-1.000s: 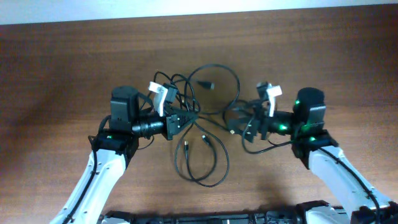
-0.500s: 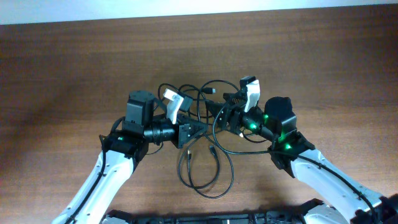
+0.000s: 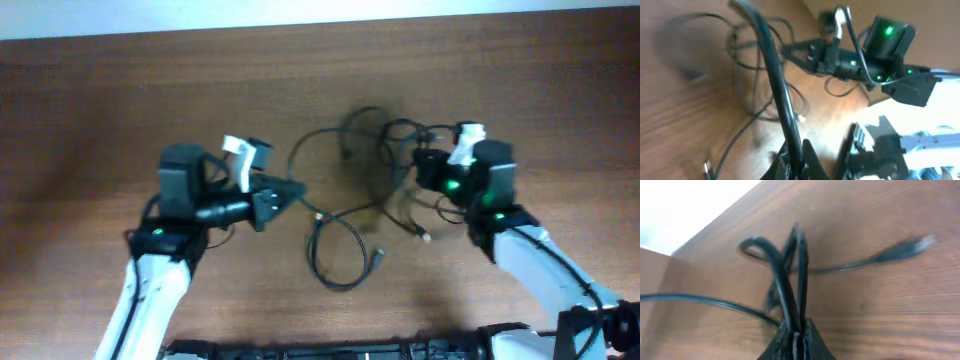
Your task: Untangle cables
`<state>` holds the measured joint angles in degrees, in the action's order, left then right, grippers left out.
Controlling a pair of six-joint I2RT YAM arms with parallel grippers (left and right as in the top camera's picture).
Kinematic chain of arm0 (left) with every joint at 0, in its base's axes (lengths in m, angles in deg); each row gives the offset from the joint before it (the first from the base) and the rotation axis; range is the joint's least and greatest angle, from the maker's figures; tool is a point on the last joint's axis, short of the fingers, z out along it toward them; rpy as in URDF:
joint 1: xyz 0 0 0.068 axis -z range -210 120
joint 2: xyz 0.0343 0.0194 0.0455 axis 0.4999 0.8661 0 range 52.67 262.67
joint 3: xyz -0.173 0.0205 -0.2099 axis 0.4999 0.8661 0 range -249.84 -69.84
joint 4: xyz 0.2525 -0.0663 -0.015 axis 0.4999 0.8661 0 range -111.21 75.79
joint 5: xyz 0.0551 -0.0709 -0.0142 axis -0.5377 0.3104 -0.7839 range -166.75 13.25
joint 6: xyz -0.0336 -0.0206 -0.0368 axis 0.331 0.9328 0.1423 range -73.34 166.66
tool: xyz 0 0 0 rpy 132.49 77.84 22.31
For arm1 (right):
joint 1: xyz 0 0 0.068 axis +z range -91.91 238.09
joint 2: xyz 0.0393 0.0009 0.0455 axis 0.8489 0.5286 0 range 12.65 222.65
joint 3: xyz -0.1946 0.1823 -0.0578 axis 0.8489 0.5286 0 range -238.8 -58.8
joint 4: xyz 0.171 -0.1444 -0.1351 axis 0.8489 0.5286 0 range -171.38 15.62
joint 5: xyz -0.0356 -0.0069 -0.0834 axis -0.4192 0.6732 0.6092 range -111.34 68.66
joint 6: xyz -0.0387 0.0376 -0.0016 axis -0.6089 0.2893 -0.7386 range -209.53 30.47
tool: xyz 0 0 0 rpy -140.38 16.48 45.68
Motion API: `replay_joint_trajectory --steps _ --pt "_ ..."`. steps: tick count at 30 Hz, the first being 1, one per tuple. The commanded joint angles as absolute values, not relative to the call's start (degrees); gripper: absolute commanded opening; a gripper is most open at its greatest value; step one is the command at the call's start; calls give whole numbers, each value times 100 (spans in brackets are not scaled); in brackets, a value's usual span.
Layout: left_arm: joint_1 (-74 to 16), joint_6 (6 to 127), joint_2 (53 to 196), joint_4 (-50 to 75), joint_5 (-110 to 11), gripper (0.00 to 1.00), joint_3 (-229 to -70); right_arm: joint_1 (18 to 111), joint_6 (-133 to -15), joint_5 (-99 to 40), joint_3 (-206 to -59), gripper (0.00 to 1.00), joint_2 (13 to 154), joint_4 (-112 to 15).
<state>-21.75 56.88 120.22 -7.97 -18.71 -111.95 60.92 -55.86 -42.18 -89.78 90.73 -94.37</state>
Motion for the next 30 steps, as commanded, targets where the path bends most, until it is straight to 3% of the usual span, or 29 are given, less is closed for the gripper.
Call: replay_joint_trajectory --steps 1,5,10,14,17,20,24,30 --pt "-3392 5856 11084 -1012 -1760 0 -11298 5058 -5632 -5366 -8989 4 9113 -9129" --pt "-4070 7360 10527 -3355 -2555 0 -11366 4907 -5669 -5171 -8989 4 9113 -8338" --pt "-4378 7705 10448 -3860 -5447 0 -11578 4907 -5672 -4957 -8987 4 9115 -7184" --pt "-4378 8700 10750 -5768 -8094 0 -11584 4912 -5672 -4409 -8965 4 9115 -6414" --pt "-4378 8350 11277 -5879 -9724 0 -11993 4912 -5669 -4354 -8957 4 9115 -6091" --pt "-4378 7602 12015 -5816 -9774 0 -12756 4912 -5669 -4354 -8957 4 9115 -6047" --pt "-4384 7014 13292 -4723 -9873 0 -13982 4912 -5667 -4354 -8957 4 9115 -6019" --pt "-5027 7028 15143 -5160 -10059 0 -14159 4912 -5667 -4356 -8957 6 9115 -5949"
